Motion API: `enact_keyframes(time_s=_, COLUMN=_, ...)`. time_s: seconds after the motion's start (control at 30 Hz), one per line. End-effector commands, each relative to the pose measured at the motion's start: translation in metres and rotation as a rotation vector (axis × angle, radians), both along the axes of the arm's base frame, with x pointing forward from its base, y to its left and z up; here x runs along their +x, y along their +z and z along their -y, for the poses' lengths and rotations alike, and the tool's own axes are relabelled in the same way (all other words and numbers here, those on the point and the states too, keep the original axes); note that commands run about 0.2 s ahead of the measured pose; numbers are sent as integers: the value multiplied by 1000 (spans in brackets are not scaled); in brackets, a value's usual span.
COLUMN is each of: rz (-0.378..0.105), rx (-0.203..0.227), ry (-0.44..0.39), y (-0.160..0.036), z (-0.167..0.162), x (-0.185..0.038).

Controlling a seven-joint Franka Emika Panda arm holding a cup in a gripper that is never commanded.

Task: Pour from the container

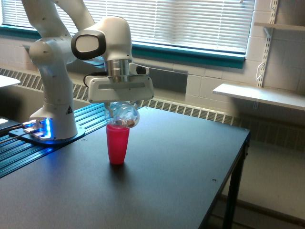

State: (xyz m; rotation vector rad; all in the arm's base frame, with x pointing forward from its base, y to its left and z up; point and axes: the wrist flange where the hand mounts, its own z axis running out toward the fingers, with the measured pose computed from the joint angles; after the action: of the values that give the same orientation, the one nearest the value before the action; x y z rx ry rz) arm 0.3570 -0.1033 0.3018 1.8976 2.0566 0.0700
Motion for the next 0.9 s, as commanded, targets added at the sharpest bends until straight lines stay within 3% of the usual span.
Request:
enact_keyframes(time_s=0.03, rz=-3, rx=-43, ry=148, y=1, z=-13, x=1)
enact_keyframes(time_s=0.6, rz=19, rx=-45, ry=121, y=3, z=-27, x=-5)
enact_keyframes(time_s=0.77, rz=22, rx=34, ry=146, y=0, z=-32, x=-7)
enact_keyframes(time_s=0.9, rz=49, rx=86, ry=96, y=4, z=-30, x=-7)
